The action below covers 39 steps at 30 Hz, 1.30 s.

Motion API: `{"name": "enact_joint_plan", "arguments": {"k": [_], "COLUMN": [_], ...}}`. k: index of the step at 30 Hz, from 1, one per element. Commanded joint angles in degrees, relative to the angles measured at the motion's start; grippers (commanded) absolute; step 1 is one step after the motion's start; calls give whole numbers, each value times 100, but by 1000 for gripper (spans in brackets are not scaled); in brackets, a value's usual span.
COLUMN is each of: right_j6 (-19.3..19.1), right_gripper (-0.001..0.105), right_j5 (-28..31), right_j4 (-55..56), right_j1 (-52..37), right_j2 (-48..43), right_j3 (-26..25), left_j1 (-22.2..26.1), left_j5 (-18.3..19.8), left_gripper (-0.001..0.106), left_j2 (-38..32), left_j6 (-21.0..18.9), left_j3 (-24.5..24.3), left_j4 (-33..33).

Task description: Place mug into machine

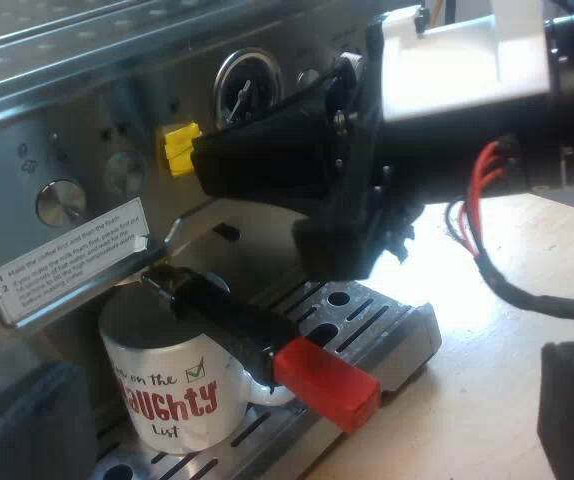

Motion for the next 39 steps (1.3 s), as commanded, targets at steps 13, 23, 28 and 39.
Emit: {"name": "enact_joint_plan", "arguments": {"k": [13, 23, 28, 39], "right_j6": [-248, -222, -10, 103], "right_gripper": [0, 0, 15, 76], "right_j5": [288, 18, -175, -395], "right_j4": [-332, 73, 716, 1816], "right_j1": [-472, -148, 186, 393], "right_j2": [224, 87, -225, -1170], "right_j3": [-129, -129, -129, -129], "left_j1": [-33, -33, -33, -13], "left_j5": [-21, -21, -21, -155], "left_gripper": [91, 91, 91, 91], "left_j2": [-21, -21, -21, -21], "left_j6": [-68, -58, -58, -596], "left_j3": [-36, -21, 63, -240], "left_j4": [-12, -33, -33, -52]}}
